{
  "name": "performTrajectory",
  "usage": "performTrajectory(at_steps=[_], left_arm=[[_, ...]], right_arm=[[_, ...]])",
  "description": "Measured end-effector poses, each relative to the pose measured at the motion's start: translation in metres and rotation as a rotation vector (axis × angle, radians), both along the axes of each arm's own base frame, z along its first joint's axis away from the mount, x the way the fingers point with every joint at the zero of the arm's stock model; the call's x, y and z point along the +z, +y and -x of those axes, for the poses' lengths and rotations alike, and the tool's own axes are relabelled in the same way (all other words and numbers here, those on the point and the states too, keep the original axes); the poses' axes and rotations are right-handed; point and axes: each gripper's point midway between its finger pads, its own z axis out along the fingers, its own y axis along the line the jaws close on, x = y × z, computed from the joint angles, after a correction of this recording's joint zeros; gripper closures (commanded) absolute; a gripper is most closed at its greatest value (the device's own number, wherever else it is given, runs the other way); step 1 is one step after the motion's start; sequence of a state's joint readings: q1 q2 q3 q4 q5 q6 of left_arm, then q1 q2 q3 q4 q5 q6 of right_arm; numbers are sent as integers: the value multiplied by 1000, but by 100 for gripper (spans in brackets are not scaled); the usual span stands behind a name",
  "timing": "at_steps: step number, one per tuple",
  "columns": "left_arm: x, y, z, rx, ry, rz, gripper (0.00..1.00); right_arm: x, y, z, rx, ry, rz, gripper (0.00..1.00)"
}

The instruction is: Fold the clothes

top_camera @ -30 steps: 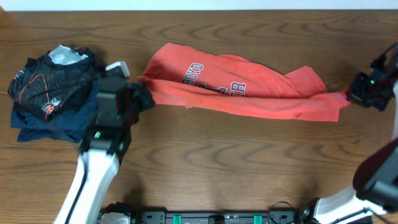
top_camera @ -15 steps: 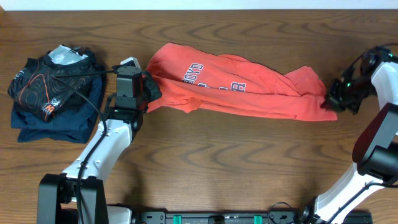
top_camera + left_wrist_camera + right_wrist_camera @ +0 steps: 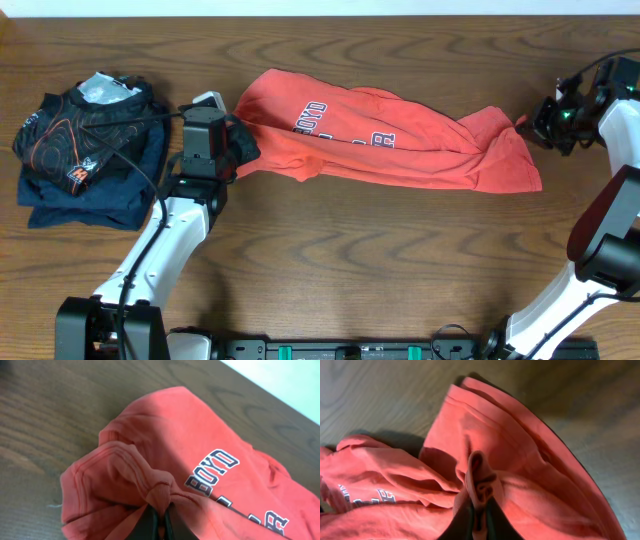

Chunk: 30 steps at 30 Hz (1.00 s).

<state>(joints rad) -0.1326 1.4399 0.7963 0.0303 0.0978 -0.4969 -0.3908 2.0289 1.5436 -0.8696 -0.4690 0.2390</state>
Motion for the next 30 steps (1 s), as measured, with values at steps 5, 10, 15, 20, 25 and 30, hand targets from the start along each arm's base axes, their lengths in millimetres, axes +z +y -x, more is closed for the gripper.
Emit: performTrajectory(at_steps=[5,10,15,20,25,30], left_arm=[[-2,0,1,0,8,-1,94],[-1,0,1,0,7,-1,95],[-1,0,1,0,7,-1,94],[-1,0,1,0,6,-1,94],[-1,0,1,0,6,-1,94],[-1,0,1,0,7,-1,94]], right_arm=[[-3,-3,5,-48,43,5,85],[6,-17,-25,-69,-89,56,95],[23,-26,-58,-76,-245,85,88],[23,-37,-61,-118,-245,133,68],[12,-41,-47,-141,-163,163,72],[-2,-31,-17,-131,-21,135,79]])
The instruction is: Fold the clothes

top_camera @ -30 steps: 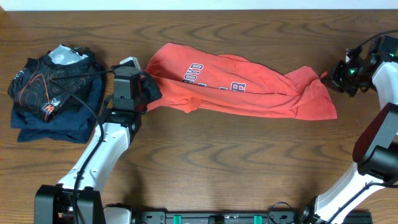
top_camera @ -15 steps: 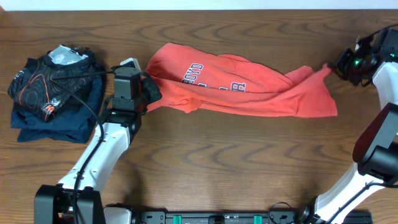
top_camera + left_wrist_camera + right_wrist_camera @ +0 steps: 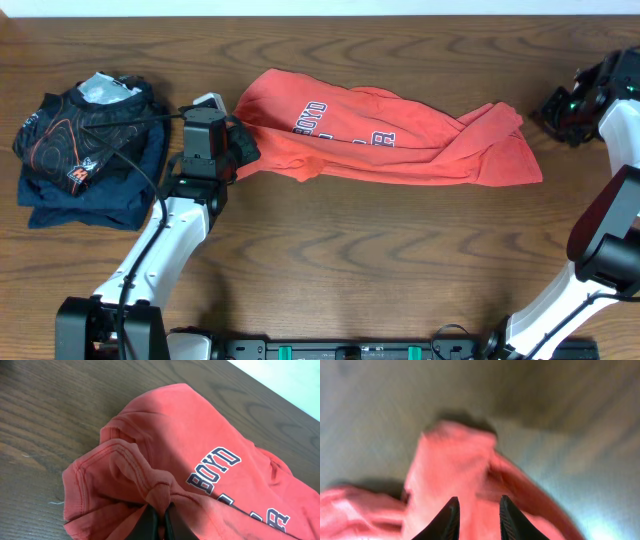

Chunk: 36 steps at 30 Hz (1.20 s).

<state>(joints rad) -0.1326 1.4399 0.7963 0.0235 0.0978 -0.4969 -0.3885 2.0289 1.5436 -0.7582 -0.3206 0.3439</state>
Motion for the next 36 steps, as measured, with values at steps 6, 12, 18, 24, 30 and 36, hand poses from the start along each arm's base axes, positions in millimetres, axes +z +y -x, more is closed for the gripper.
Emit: performTrajectory(at_steps=[6,12,18,24,30,36], left_arm=[[-1,0,1,0,7,-1,94],[-4,0,4,0,23,-3,94],[-5,1,4,0,26,-3,94],[-5,1,4,0,26,-4,94],[-5,1,4,0,26,-4,94],[-5,1,4,0,26,-4,94]], right_arm=[[-7,16,23,73,89,-29,81],[-18,35,11,137,38,-11,79],[-27,42,8,134,25,-12,75],[-38,42,10,118,42,-19,72],[-41,39,9,108,46,-8,73],[-41,38,7,92,38,-8,81]])
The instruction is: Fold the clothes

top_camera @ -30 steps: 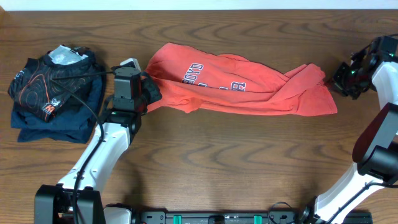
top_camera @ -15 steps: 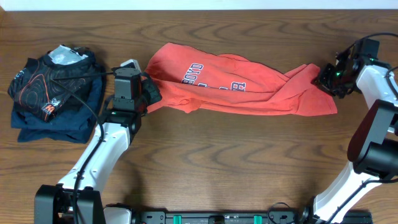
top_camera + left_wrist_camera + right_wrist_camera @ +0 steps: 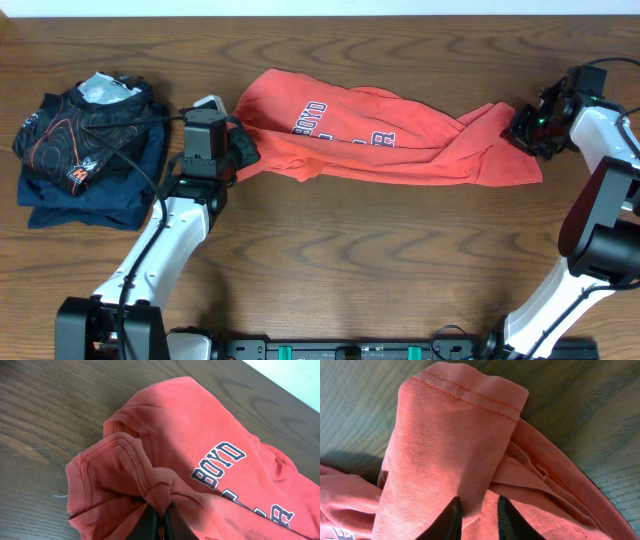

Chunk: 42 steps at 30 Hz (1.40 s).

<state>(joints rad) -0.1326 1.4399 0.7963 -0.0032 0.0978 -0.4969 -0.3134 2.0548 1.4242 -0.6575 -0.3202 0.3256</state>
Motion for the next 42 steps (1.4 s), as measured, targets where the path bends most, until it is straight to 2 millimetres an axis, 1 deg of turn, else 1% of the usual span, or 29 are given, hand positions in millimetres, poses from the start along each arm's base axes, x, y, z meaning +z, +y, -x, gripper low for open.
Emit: performTrajectory(at_steps=[9,11,13,14,15,24,28,30,32,34,37,39,42], left_arm=[[0,0,0,0,0,0,94],[0,0,0,0,0,0,94],[0,0,0,0,0,0,94],[0,0,0,0,0,0,94],[0,0,0,0,0,0,94],[0,0,0,0,0,0,94],[-1,-1,2,-4,8,2,94],[-2,-3,7,-17,26,11,94],[-1,-6,15,-36,49,21,94],[1,-7,31,-60,92,15,94],[7,-7,54,-102,158,-8,94],[17,-6,67,-131,192,-29,94],[40,-4,80,-165,209,-59,94]], right_arm=[[1,9,-7,19,-22,8,81],[1,11,-9,22,-28,9,82],[-1,12,-8,23,-26,9,91],[-1,12,-7,22,-25,8,96],[-2,12,-7,17,-23,6,99],[1,10,-15,10,-61,10,99],[5,8,-7,-2,-28,-36,99],[14,1,-2,-14,-14,-53,99],[31,-6,5,-14,-16,-54,99],[53,-10,13,-8,-28,-36,99],[94,-9,30,22,-55,9,99],[120,-7,43,40,-72,43,99],[150,-6,62,51,-95,98,99]])
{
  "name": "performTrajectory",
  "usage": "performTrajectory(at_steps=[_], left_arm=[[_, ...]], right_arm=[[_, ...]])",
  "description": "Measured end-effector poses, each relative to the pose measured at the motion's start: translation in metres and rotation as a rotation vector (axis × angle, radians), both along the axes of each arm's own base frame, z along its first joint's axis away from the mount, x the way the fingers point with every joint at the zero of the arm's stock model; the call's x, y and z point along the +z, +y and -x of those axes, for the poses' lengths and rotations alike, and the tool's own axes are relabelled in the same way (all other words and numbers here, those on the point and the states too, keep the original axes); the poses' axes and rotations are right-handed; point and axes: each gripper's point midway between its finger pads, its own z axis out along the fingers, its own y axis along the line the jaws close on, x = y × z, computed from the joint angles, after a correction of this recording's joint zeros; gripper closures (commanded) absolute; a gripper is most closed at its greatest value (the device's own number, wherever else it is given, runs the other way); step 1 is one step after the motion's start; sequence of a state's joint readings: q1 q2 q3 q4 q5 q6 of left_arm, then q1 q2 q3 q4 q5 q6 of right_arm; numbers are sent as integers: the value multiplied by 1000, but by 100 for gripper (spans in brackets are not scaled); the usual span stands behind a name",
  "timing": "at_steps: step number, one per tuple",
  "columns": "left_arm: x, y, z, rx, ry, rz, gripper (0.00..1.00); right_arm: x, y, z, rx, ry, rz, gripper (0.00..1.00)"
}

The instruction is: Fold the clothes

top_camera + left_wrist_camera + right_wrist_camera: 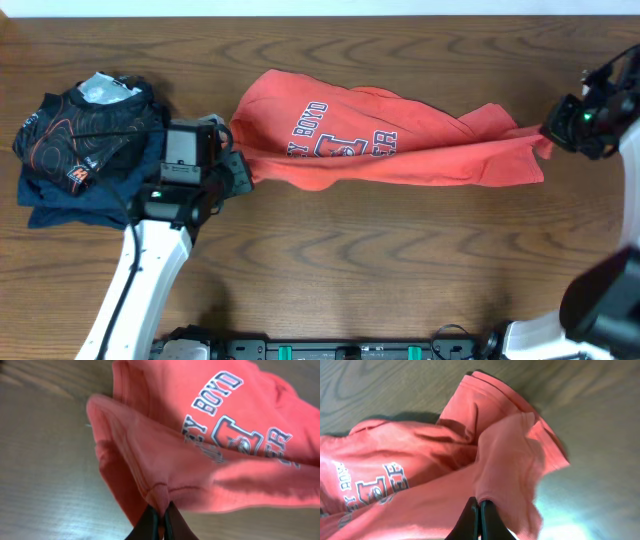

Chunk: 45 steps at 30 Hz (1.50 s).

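Observation:
A red T-shirt [390, 140] with navy and white lettering hangs stretched across the table between both grippers, its front edge lifted. My left gripper [238, 170] is shut on the shirt's left edge; the wrist view shows a pinch of red fabric [159, 495] between its fingers [161, 519]. My right gripper [552, 133] is shut on the shirt's right edge, with a fold of cloth [505, 460] rising from its fingertips [479, 510].
A pile of dark clothes [85, 145] with orange line patterns lies at the left end of the wooden table [330, 270], just left of my left arm. The table's far edge runs along the top.
My right gripper was open at the shirt's right end and is now shut on it, farther right. My left gripper has moved nearer with its hold, and the shirt is pulled taut and raised.
Both grippers held the shirt's ends at first. Then the right gripper was open and clear of the cloth at the far right, while the left kept its hold. It came back over the right end open, and now grips it, the shirt stretched between both.

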<state>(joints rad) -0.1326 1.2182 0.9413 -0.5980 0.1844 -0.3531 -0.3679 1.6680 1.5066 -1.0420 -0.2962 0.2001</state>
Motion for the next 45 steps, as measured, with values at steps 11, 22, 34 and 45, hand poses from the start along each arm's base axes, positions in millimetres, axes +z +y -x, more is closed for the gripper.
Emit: performTrajectory(at_steps=[11,22,34,45], left_arm=[[86,4,31,-39,-49,-20,94],[225,10,80,-53,-399,2,94],[300,22,77,-4,-659,-36,94],[161,3,-75,-73,-245,-129,94]], right_arm=[[97,1,64,-19,-168,214,99],[193,4,114,-93,-459,395,99],[281,-1,108,-135,-747,503,99],[154,-24,-14,-24,-426,325,99]])
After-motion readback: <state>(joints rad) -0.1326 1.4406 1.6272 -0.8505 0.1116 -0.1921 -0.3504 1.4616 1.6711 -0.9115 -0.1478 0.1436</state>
